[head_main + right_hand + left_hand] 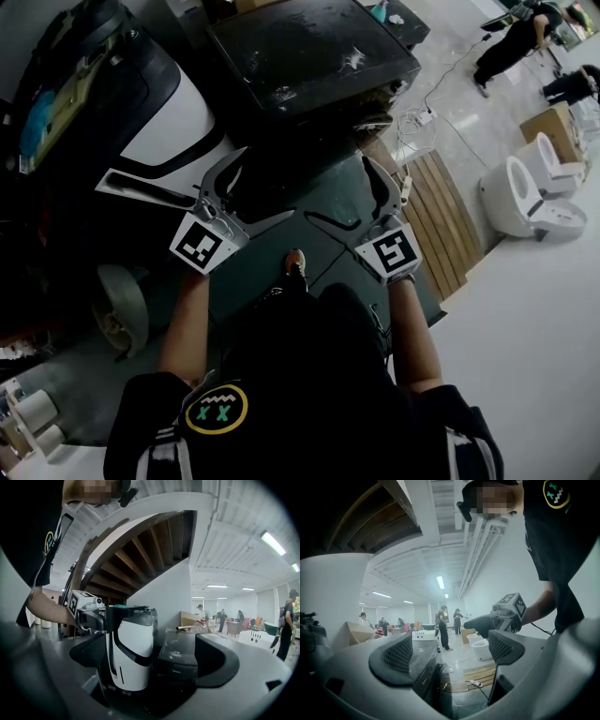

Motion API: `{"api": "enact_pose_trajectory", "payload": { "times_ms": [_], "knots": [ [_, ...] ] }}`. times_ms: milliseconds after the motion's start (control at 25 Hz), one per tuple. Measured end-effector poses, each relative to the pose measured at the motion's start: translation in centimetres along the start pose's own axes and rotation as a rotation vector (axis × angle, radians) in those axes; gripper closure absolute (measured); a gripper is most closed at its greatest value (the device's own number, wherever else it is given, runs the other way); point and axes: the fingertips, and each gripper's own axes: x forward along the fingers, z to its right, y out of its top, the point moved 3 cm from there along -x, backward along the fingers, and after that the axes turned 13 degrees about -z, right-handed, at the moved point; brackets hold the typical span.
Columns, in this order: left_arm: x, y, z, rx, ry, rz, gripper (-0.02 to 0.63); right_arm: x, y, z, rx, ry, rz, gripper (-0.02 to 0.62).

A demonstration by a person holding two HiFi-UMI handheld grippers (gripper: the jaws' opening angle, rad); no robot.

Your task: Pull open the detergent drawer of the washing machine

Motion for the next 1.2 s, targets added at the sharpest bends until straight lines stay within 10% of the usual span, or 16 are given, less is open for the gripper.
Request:
{"api": "enact_pose_trajectory", "payload": {
  "times_ms": [1080, 1200],
  "knots": [
    [10.0, 0.0, -6.8, -0.082, 0.331, -0.112, 0.118, 11.2, -5.6, 13.5, -0.041, 0.311, -0.099, -0.005],
    [10.4, 0.0, -7.0, -0.09, 0.354, -0.101, 0.264, 12.0, -6.3, 14.3, -0.039, 0.307, -0.111, -0.005]
  ]
}}
